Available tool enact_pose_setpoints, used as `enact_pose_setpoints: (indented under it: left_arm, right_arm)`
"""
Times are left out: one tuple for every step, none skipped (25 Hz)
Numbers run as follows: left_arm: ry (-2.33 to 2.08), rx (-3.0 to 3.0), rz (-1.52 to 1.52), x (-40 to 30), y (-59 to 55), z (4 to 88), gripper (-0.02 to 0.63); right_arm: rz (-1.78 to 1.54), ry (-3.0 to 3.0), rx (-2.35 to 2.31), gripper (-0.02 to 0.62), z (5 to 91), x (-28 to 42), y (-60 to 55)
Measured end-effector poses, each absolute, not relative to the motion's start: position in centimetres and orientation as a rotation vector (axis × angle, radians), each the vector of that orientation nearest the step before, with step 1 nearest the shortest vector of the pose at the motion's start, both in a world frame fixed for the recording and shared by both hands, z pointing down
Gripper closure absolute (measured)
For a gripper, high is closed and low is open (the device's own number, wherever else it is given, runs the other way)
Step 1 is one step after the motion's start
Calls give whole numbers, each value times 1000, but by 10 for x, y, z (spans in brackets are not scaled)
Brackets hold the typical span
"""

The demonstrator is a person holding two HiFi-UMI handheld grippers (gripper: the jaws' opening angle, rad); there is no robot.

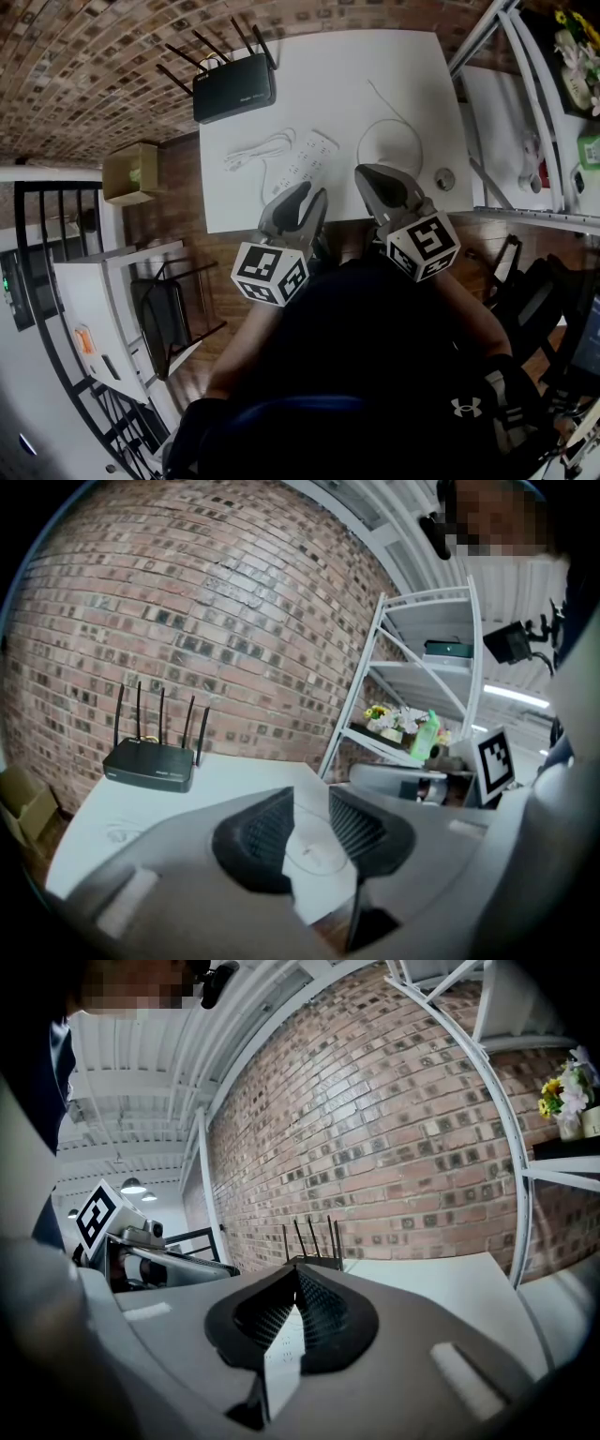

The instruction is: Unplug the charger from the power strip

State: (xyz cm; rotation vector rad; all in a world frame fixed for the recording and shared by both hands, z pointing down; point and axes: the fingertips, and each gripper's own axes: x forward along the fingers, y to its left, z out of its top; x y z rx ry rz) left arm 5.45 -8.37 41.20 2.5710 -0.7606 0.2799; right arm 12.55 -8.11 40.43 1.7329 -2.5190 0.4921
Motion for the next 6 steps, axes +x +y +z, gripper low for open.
enact_pose_setpoints:
  left_arm:
    - [-761, 2570, 281, 55, -83, 413, 488]
    - [-762, 2570, 283, 55, -83, 413, 488]
    - [-762, 2569, 284, 55, -82, 413, 488]
    - [-763, 2569, 284, 56, -82, 414, 488]
    - [-763, 2568, 284, 56, -82, 414, 488]
    - [-764, 2567, 285, 56, -82, 414, 488]
  right_arm:
    - [493, -2518, 1732, 584, 405, 126, -81]
    - [495, -2517, 1732, 584, 405, 126, -80]
    - [495, -2517, 1732, 584, 406, 127, -80]
    - [496, -2516, 1732, 584, 406, 127, -80]
    - [496, -2515, 1733, 584, 406, 128, -80]
    - [496, -2515, 1734, 584, 407, 128, -80]
